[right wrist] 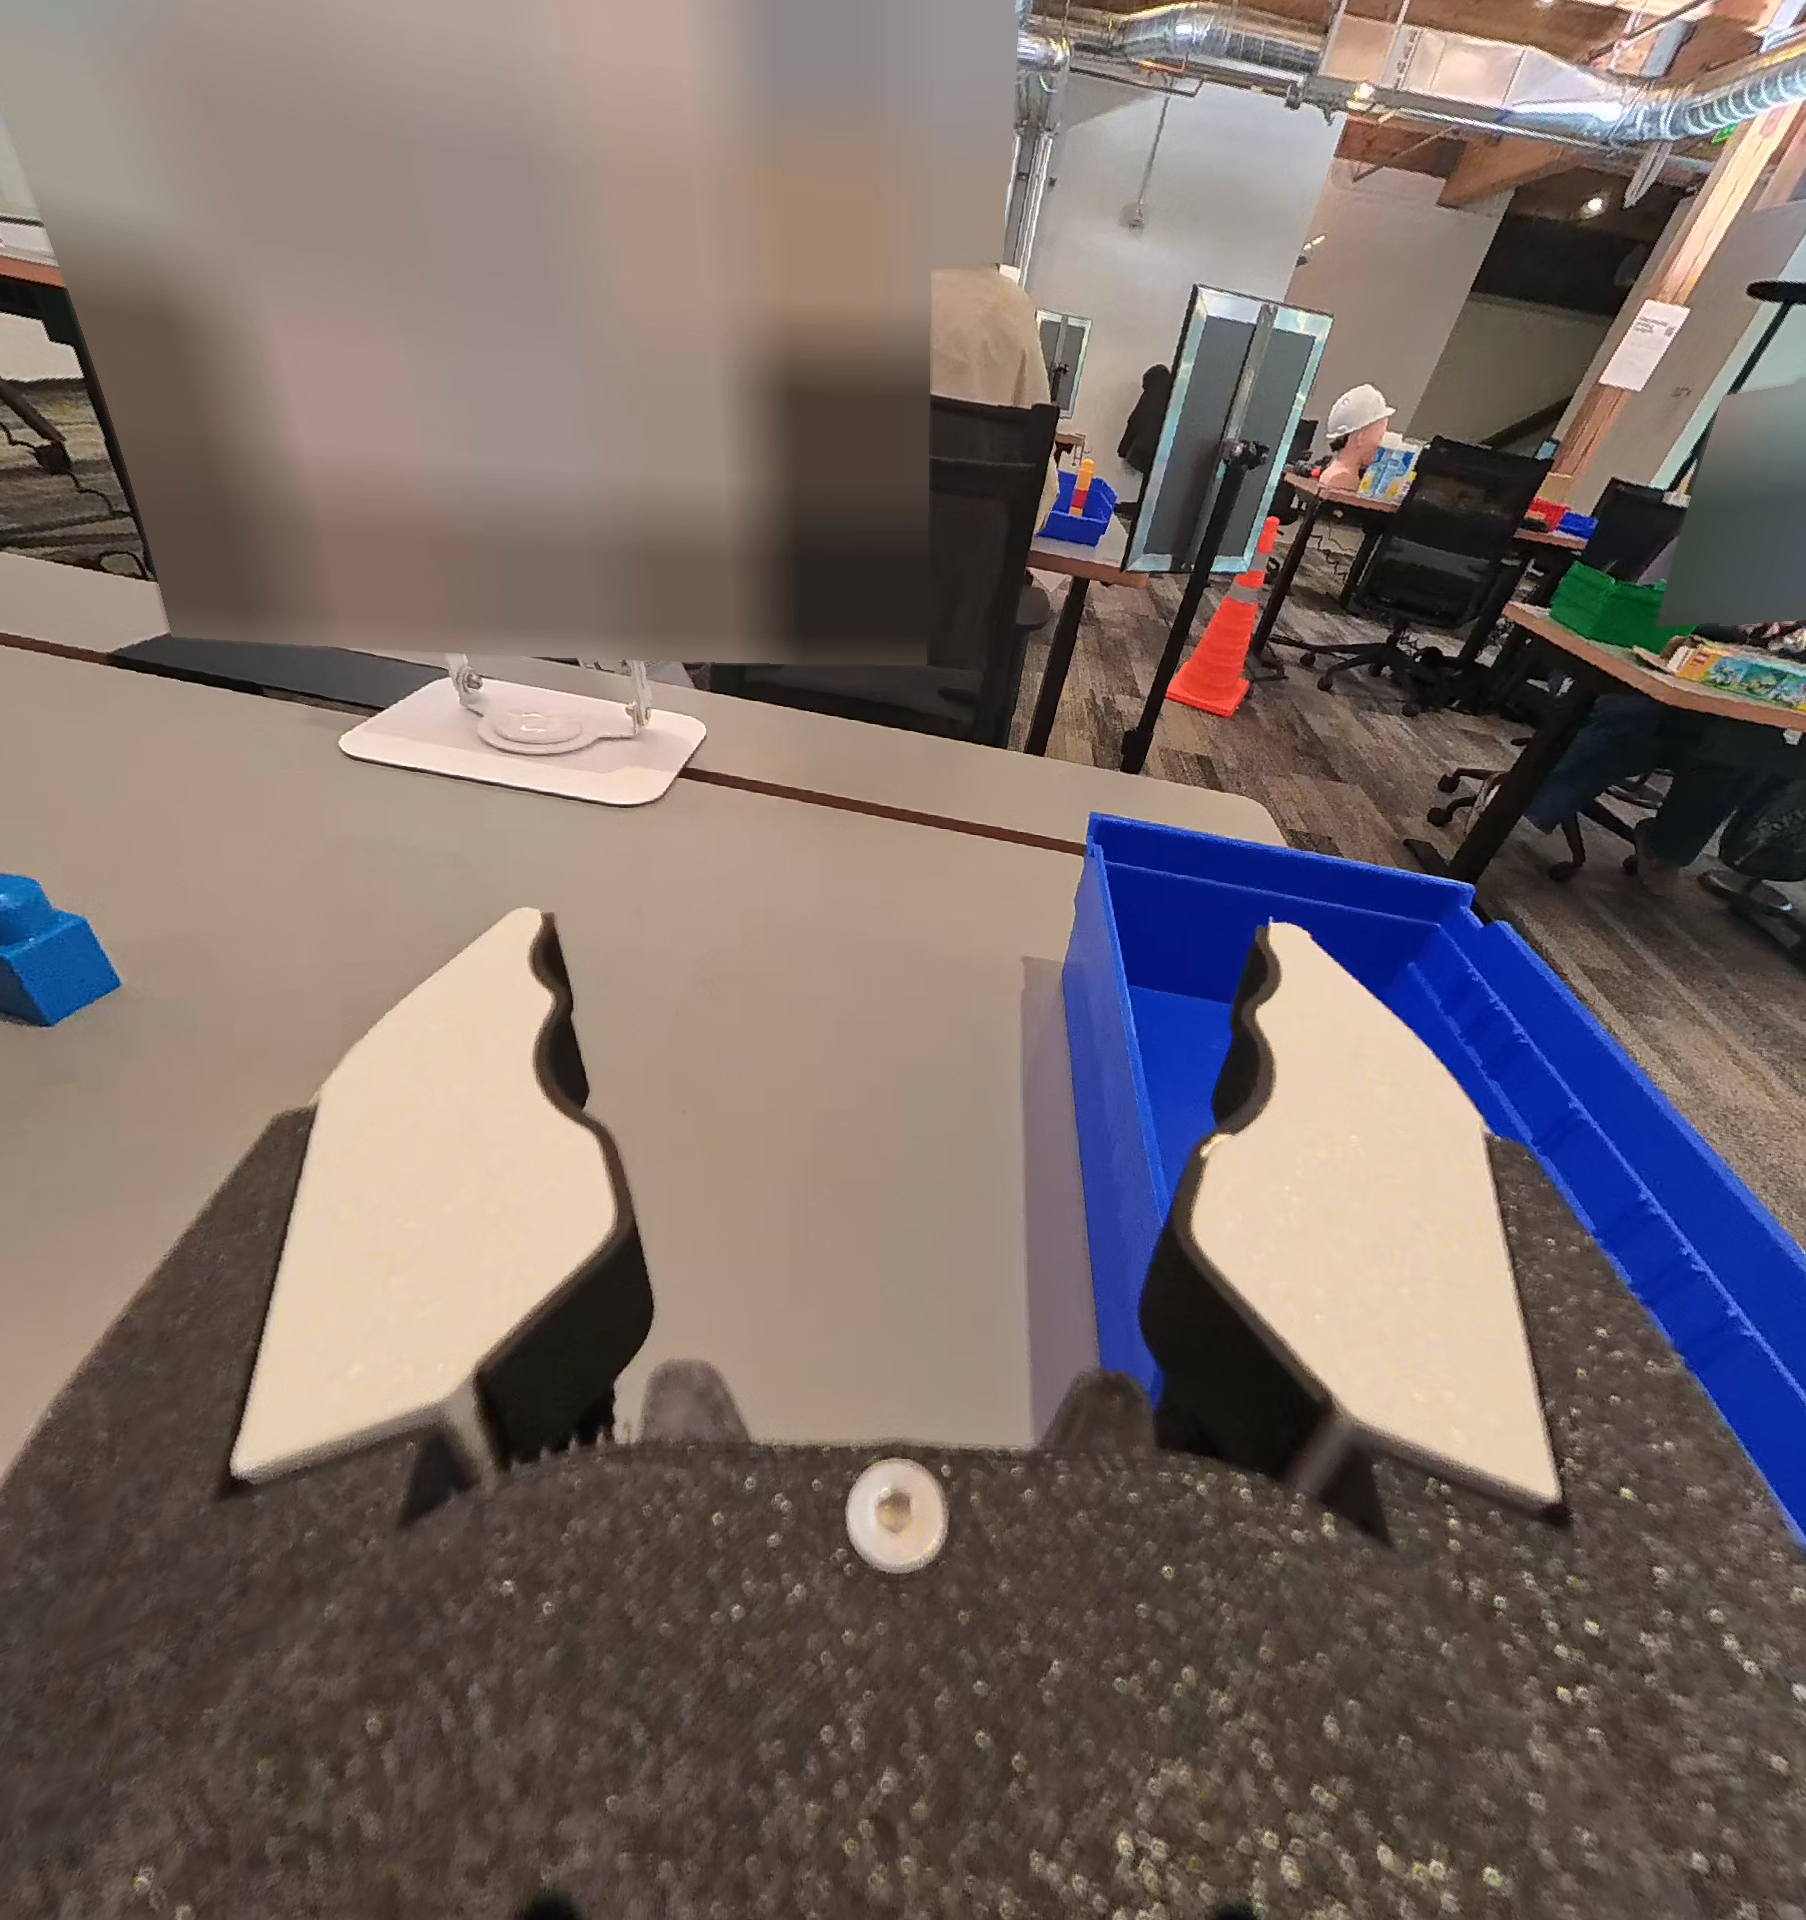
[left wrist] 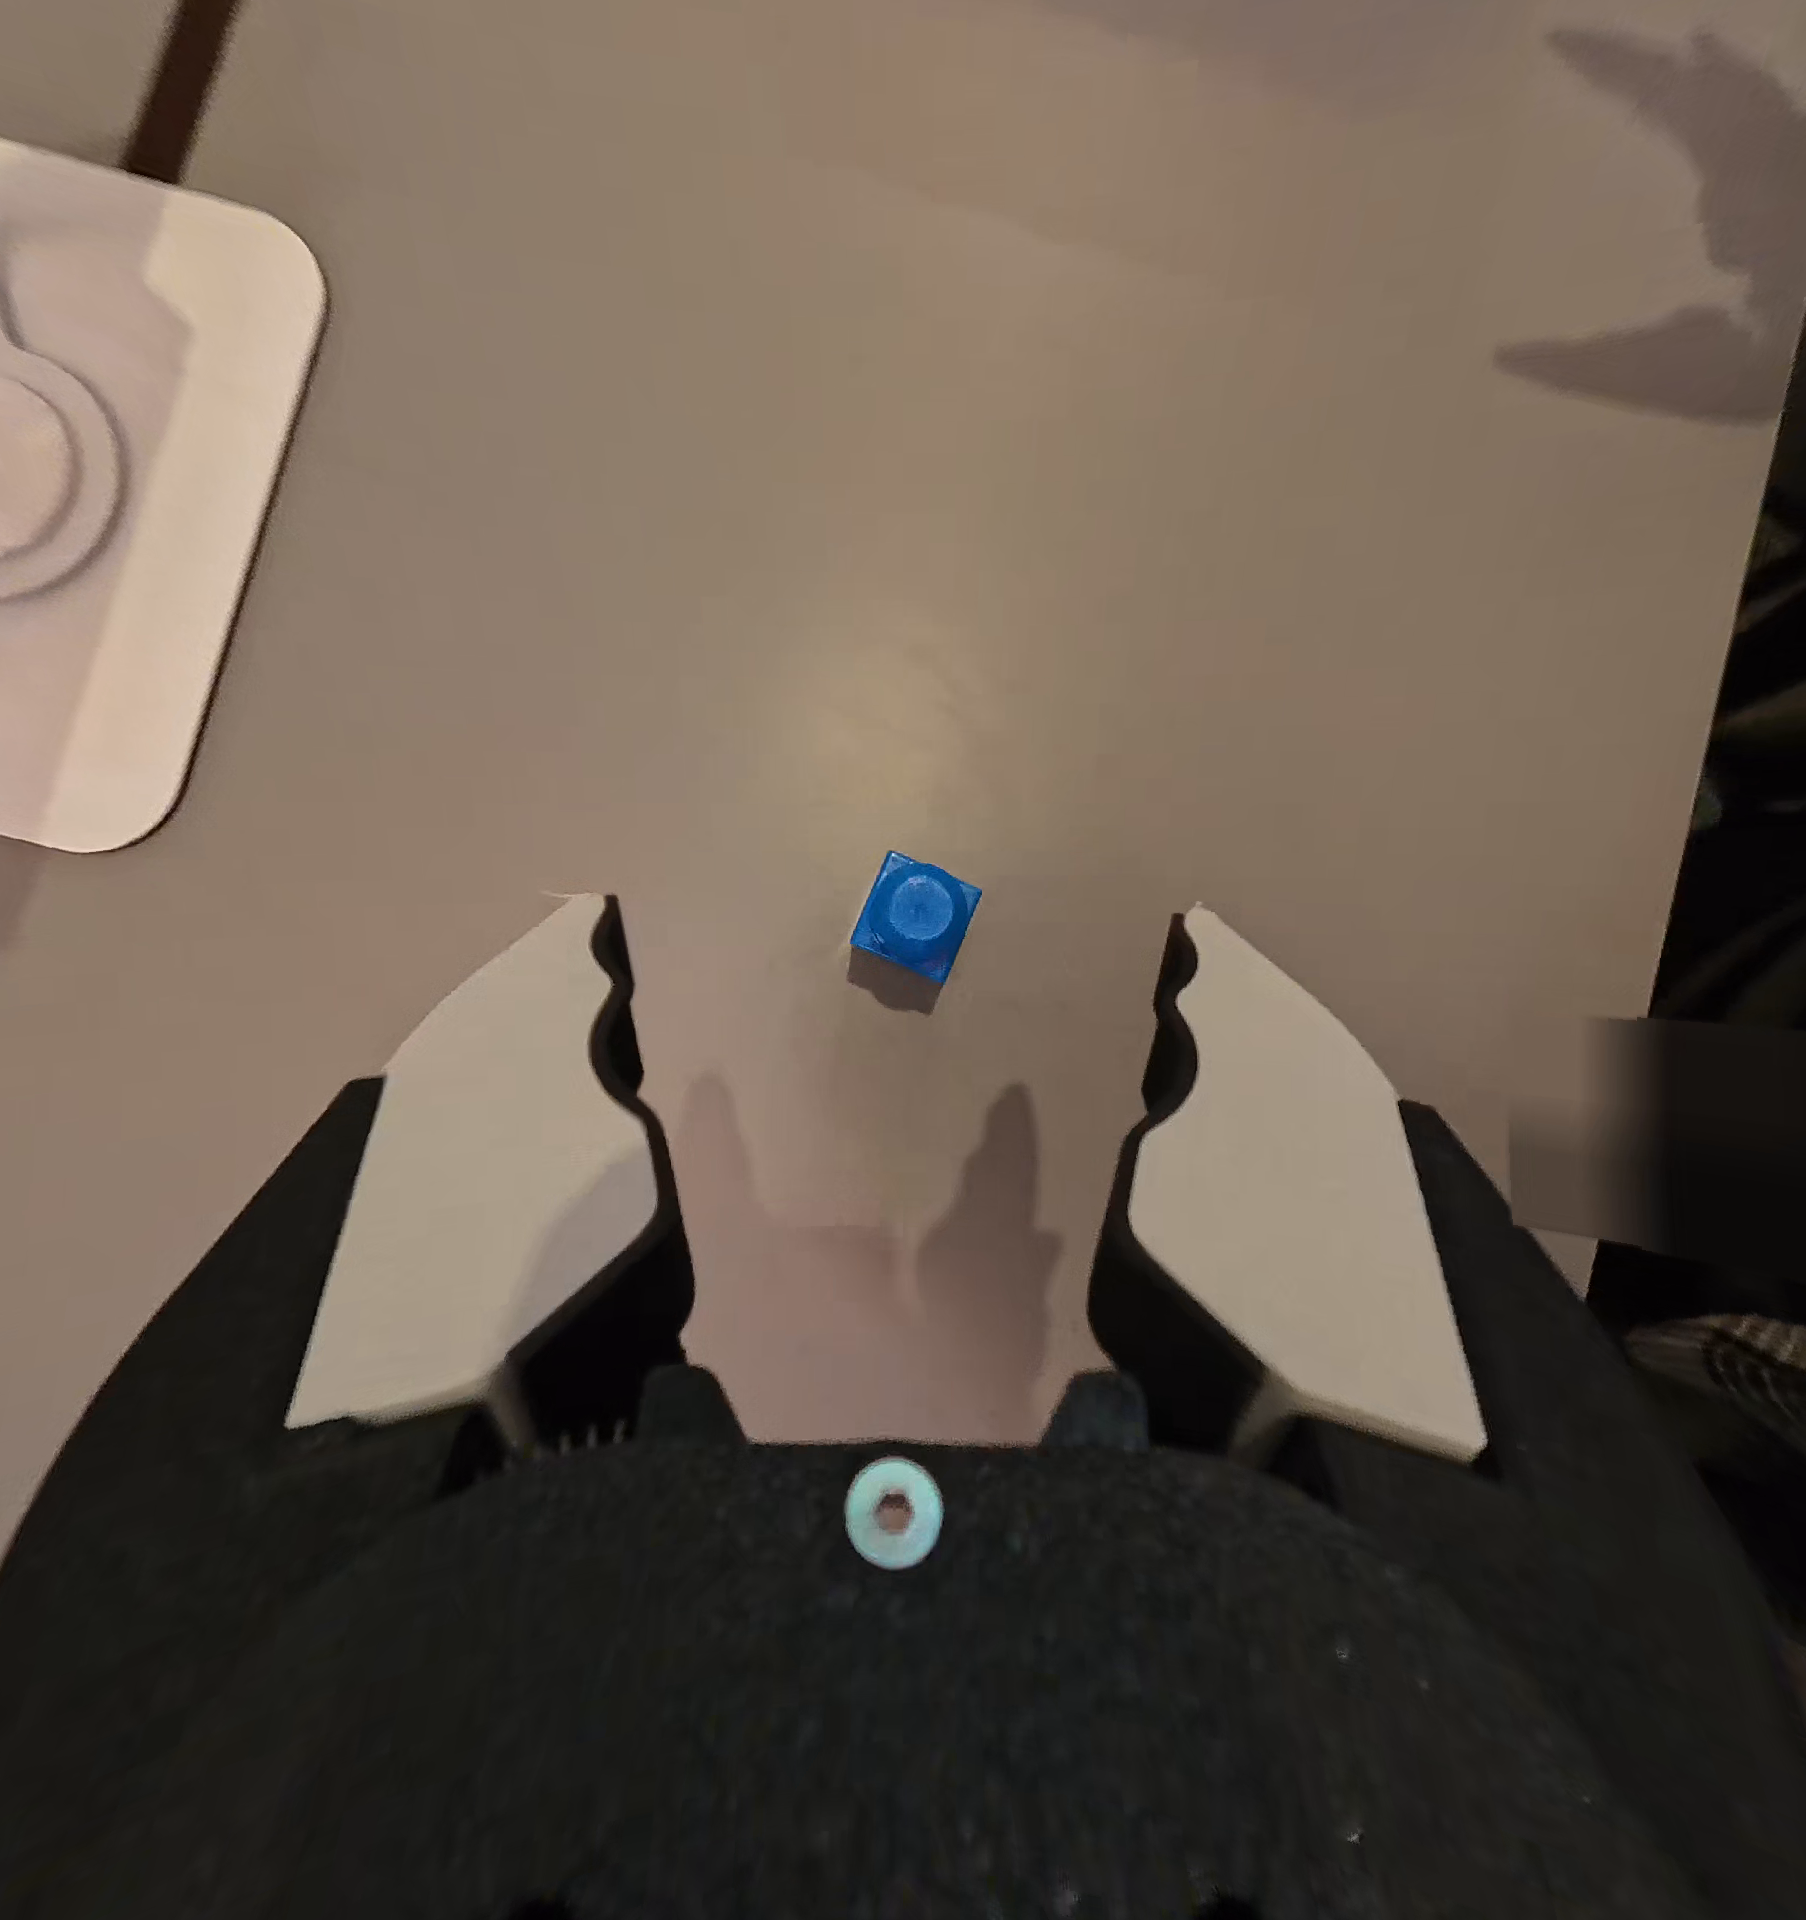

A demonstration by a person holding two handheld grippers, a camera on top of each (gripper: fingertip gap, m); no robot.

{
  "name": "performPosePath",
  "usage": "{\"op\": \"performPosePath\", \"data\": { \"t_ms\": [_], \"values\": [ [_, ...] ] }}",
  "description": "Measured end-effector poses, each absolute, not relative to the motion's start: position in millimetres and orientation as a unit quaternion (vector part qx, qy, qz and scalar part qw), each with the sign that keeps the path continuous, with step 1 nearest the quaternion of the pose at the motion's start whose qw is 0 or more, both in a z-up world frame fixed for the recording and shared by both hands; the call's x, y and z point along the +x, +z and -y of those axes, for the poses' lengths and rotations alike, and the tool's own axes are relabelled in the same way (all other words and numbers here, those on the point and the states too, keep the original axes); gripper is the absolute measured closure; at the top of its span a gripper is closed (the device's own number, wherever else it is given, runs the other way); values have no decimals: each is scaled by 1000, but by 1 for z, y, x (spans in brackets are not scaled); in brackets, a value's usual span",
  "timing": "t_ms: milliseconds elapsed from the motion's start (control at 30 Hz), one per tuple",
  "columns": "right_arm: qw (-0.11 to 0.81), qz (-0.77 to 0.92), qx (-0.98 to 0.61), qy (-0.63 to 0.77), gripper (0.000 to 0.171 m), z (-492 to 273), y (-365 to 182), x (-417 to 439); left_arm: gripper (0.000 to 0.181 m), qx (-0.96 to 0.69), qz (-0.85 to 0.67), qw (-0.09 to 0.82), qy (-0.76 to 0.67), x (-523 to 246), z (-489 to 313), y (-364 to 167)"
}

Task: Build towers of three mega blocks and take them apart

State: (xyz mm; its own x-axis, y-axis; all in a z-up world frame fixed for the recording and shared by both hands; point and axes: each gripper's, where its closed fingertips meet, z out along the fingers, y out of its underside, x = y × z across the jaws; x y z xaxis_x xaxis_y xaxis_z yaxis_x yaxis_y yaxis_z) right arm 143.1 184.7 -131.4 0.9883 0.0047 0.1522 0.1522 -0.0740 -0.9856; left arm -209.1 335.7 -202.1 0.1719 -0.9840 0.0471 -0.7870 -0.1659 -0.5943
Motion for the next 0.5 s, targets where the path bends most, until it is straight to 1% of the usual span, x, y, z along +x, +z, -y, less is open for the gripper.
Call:
{"op": "performPosePath", "data": {
  "t_ms": [267, 400, 500],
  "values": [
    [675, 57, -734, -51, 52, -187, -135, 140, 88, -709, -572, 317, -262, -247, -318, -165],
    [675, 58, -734, -49, 52, -187, -136, 140, 90, -716, -556, 340, -251, -295, -311, -145],
    [674, 58, -735, -46, 52, -189, -138, 139, 93, -737, -529, 353, -229, -348, -316, -130]
  ]
}}
